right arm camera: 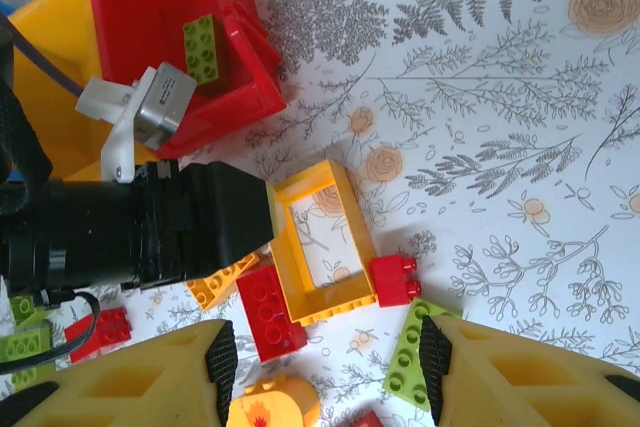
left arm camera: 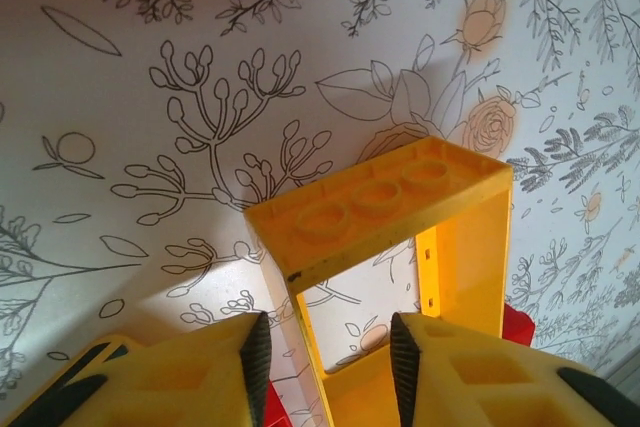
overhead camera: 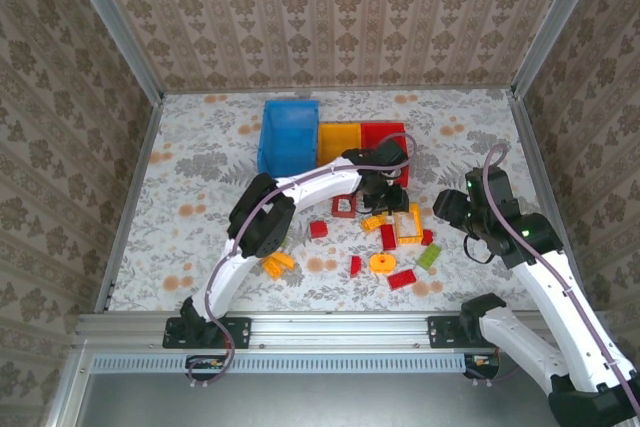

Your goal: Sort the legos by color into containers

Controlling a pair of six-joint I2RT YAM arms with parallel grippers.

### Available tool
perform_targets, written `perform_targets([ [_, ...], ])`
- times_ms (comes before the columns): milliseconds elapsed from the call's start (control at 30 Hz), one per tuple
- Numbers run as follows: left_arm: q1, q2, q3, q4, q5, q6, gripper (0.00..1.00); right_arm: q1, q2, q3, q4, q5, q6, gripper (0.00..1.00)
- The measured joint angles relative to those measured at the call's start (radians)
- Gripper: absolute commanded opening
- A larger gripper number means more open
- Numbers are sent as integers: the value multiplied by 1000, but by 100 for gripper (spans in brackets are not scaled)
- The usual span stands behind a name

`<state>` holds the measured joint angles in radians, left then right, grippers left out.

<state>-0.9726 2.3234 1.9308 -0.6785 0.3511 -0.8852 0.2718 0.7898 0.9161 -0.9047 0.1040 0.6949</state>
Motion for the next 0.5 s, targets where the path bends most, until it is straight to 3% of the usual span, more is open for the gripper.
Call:
perform_targets([
  [333,-9,51,81,-57,-33,4,0,0,-1,0,0,-15,0,54],
  [500,-13,31,115,-113,-143,53,0,0,-1,0,3,-32,-12,54],
])
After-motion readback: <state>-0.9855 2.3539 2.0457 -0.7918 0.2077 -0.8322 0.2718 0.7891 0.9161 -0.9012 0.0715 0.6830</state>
